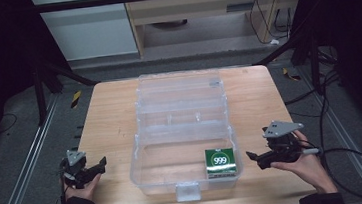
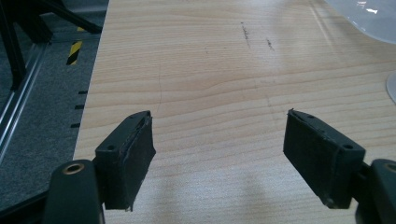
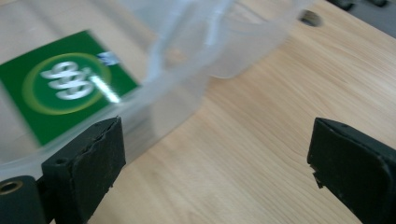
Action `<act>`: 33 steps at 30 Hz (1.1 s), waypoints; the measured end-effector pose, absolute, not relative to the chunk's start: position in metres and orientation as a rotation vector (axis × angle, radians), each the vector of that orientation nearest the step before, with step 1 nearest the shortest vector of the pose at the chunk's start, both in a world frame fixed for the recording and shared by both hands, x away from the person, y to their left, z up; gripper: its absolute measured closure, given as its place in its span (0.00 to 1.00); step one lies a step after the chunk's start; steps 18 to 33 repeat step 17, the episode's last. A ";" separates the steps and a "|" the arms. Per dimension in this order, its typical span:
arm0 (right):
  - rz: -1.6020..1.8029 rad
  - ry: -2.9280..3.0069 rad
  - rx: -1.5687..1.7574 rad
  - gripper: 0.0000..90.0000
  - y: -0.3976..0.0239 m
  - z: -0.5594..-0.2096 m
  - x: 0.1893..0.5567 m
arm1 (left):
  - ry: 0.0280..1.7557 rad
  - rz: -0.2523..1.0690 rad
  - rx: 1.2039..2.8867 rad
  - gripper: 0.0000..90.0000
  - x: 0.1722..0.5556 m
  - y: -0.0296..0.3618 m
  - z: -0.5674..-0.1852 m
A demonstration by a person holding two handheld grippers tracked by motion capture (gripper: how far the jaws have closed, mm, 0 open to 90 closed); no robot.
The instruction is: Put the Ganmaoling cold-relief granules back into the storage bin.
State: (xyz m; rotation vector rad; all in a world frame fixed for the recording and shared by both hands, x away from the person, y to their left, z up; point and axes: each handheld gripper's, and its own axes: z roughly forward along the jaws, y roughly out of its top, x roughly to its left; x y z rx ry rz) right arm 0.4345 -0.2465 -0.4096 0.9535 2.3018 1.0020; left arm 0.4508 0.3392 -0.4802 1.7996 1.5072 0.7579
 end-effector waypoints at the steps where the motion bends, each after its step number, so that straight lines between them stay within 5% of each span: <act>1: 1.006 2.262 1.007 0.05 -0.250 -0.414 0.436 | 1.507 0.756 1.798 0.27 0.451 0.339 -0.480; 16: 0.975 1.973 1.403 0.04 -0.287 -0.471 0.453 | 1.491 0.747 1.832 0.27 0.452 0.338 -0.483; 33: 0.973 1.964 1.425 0.04 -0.288 -0.473 0.453 | 1.490 0.745 1.833 0.27 0.453 0.337 -0.483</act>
